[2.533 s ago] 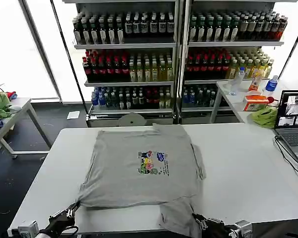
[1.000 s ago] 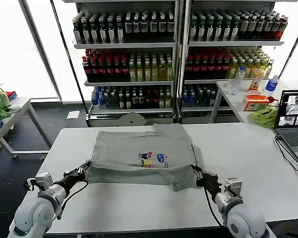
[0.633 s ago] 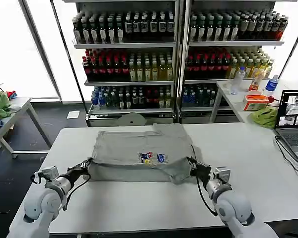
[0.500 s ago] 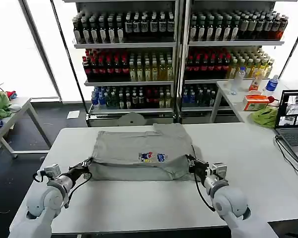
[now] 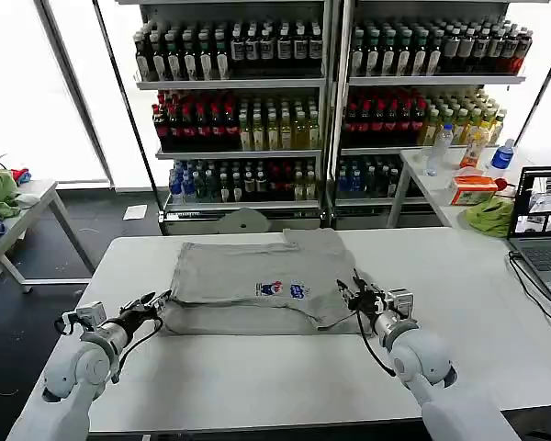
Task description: Fold and organize the clothes.
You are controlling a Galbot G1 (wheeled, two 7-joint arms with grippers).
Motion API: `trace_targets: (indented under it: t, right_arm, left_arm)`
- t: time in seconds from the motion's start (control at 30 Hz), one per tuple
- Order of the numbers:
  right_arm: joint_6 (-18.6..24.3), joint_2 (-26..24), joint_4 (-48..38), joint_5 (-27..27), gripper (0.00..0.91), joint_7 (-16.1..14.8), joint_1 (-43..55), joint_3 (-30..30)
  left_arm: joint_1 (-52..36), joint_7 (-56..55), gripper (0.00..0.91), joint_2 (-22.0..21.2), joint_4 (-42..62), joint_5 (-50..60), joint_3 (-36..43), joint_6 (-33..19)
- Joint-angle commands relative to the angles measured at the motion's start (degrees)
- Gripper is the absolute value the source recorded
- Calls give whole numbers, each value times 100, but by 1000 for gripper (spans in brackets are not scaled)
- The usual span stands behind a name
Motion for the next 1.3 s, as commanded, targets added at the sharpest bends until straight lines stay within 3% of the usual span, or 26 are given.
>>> trace_targets:
  t: [0.03,0.4,0.8,0.87,0.9,0.93,0.97,1.0,1.3]
  right_arm:
    - [-10,-106,354,-20,907,1,-360,87]
    - [-187,-475,1283,157,907,173,-1475,668]
    - [-326,-277,1089,300,907,577,-1556,529]
    - [-322,-276,1051,388,615,614,-1601,550]
    - [-325,-271,1046,407,353,630,-1615,551]
    - [-328,-265,1038,414,151,647,-1626,548]
    - [-328,-256,1018,414,30,655,-1633,538]
    - [-323,-241,997,417,0,663,-1627,533]
    - [-332,-156,855,509,0,795,-1481,374]
  left_arm:
    - [380,13,907,147,-432,39,-194,-2]
    - [1445,61,907,124,-1127,316,-332,0]
    - [1312,197,907,-67,-849,328,-63,-1]
    - [1292,214,907,-98,-815,330,-40,-2]
    - [1282,221,907,-103,-796,330,-36,-3]
    - [1272,223,907,-110,-776,328,-33,-3]
    - [1262,227,907,-112,-752,328,-32,-4]
    - [1259,229,907,-110,-745,328,-33,-4]
    - [1226,287,907,-51,-615,220,-27,-1]
